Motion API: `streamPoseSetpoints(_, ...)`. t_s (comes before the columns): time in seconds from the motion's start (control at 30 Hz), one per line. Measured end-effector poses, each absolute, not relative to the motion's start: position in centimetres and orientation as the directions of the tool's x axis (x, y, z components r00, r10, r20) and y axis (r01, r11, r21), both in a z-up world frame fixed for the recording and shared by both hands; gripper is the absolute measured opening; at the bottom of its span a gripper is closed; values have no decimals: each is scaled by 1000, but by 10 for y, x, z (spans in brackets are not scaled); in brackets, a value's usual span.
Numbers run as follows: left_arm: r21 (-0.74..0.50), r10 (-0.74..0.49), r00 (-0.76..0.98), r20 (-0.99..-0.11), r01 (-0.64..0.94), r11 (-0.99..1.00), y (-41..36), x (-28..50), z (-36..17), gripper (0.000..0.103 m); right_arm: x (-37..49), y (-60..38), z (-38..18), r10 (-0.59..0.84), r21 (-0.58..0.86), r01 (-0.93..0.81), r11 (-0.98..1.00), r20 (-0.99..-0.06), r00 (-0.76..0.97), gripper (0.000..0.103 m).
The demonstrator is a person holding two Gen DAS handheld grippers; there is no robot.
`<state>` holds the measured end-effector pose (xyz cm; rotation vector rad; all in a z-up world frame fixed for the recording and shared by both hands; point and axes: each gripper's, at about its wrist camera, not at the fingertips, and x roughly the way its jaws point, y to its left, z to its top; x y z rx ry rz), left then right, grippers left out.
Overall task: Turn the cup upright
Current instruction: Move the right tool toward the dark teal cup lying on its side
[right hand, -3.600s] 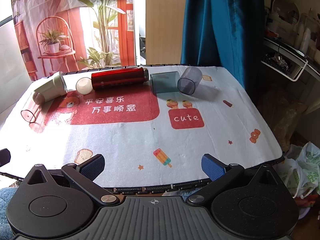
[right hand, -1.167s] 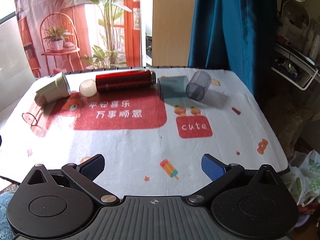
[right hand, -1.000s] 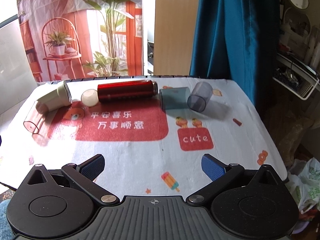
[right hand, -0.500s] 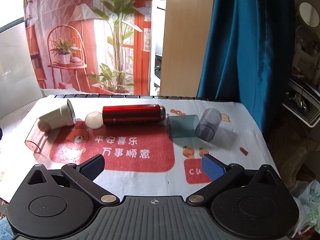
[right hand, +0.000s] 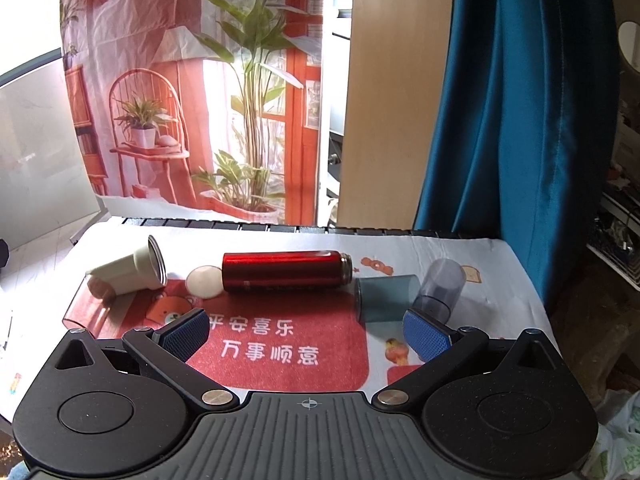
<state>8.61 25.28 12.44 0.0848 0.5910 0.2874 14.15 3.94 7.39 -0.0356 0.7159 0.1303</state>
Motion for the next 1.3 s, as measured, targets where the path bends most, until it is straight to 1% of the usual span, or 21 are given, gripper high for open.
streamPoseSetpoints(0.1, 169, 294, 794, -533, -241, 956, 254, 95, 123, 103, 153, 38, 75, 129, 41, -136, 990, -659, 741, 103)
streamPoseSetpoints(0.2, 171, 288, 802, -523, -232, 957, 257, 104, 120, 103, 166, 33, 72, 181, 104, -151, 983, -657, 732, 103)
streamPoseSetpoints(0.33, 140, 276, 801, -531, -239, 961, 270, 117, 110, 103, 182, 29, 64, 206, 137, -154, 979, -647, 735, 103)
streamPoseSetpoints(0.53, 143, 290, 757, -585, -256, 956, 292, 149, 81, 103, 203, 26, 36, 225, 178, -147, 973, -584, 780, 103)
streamPoseSetpoints(0.6, 157, 292, 741, -604, -248, 956, 297, 158, 69, 103, 208, 25, 25, 213, 170, -142, 975, -544, 811, 103)
streamPoseSetpoints(0.67, 176, 298, 727, -618, -242, 954, 303, 166, 57, 103, 214, 27, 13, 213, 152, -155, 976, -529, 821, 103)
streamPoseSetpoints(0.87, 181, 297, 697, -653, -237, 955, 320, 180, 28, 103, 239, 33, -20, 213, 91, -199, 976, -605, 767, 103)
streamPoseSetpoints(1.0, 173, 296, 685, -666, -244, 954, 324, 185, 12, 103, 247, 33, -42, 195, 75, -193, 978, -641, 742, 103)
streamPoseSetpoints(1.2, 158, 291, 681, -672, -251, 955, 321, 187, -9, 103, 248, 22, -68, 159, 40, -176, 984, -653, 741, 103)
streamPoseSetpoints(1.3, 126, 279, 666, -692, -269, 955, 319, 188, -20, 103, 246, 15, -74, 156, 29, -179, 983, -645, 748, 103)
